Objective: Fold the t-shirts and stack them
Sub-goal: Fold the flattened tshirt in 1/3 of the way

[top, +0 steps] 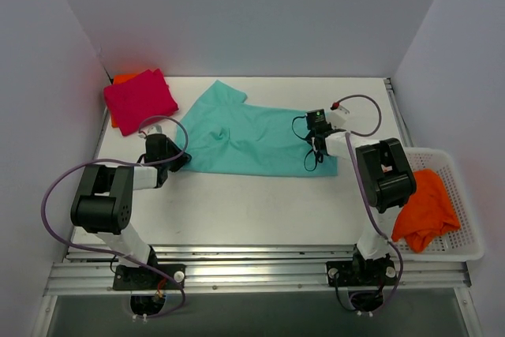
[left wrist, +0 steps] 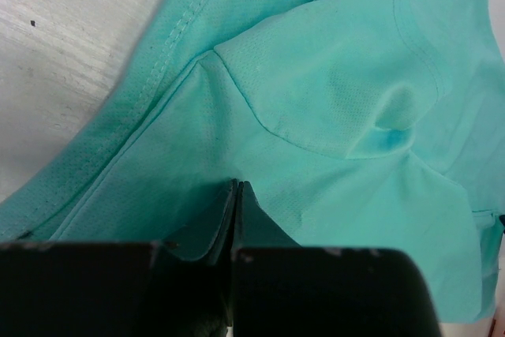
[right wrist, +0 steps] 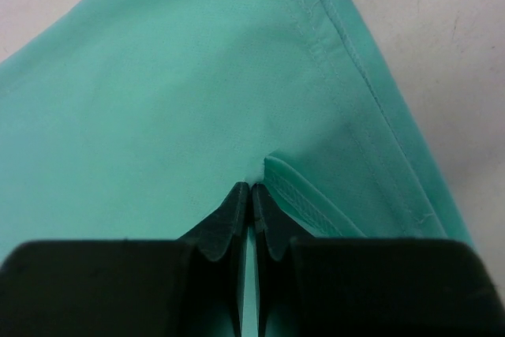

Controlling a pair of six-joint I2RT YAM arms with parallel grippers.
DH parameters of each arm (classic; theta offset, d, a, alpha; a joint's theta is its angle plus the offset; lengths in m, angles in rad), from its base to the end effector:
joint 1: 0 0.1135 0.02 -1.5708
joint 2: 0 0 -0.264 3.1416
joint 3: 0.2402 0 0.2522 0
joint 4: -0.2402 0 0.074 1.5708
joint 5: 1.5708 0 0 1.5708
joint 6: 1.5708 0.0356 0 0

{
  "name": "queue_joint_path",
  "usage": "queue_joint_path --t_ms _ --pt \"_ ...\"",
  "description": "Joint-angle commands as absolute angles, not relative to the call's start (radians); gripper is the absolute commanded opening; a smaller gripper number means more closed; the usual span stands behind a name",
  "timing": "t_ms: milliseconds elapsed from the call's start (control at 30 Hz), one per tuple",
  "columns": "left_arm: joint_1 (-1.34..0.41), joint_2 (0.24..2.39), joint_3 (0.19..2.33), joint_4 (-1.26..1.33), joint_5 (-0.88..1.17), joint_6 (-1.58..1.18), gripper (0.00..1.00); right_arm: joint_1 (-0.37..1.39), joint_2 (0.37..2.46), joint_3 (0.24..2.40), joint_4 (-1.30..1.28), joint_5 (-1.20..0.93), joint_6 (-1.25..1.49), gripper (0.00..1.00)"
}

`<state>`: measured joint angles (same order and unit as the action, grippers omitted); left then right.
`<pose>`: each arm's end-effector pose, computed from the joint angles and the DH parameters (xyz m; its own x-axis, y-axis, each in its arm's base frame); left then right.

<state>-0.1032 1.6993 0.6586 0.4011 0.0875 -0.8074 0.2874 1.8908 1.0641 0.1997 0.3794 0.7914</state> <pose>0.3153 -0.0358 0.1290 -0.5350 -0.6682 -0.5170 -0.3098 0.7245 -0.6157 0.3871 0.1007 0.1617 -0.3782 0.5772 -0.7237 0.4173 0.8041 0.4233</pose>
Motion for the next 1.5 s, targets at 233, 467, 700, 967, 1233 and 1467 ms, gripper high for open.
queue_joint_path --t_ms 233,467,700,967,1233,1467 --pt "-0.101 1.710 0.675 0.436 0.094 -0.799 0.02 0.252 1.853 1.057 0.175 0.423 0.784 0.00" --pt "-0.101 1.717 0.680 0.439 0.089 -0.802 0.02 0.224 1.775 1.012 0.140 0.462 0.790 0.00" --pt "-0.101 1.726 0.681 0.443 0.098 -0.805 0.02 0.196 1.735 0.985 0.127 0.472 0.785 0.00" --pt "-0.101 1.720 0.678 0.443 0.095 -0.805 0.02 0.186 1.769 0.996 0.109 0.479 0.796 0.00" --pt "-0.101 1.710 0.673 0.448 0.074 -0.804 0.02 0.181 1.779 0.994 0.081 0.538 0.836 1.00" --pt "-0.104 1.563 0.615 0.480 0.019 -0.775 0.67 0.244 1.619 0.980 0.028 0.649 0.853 1.00"
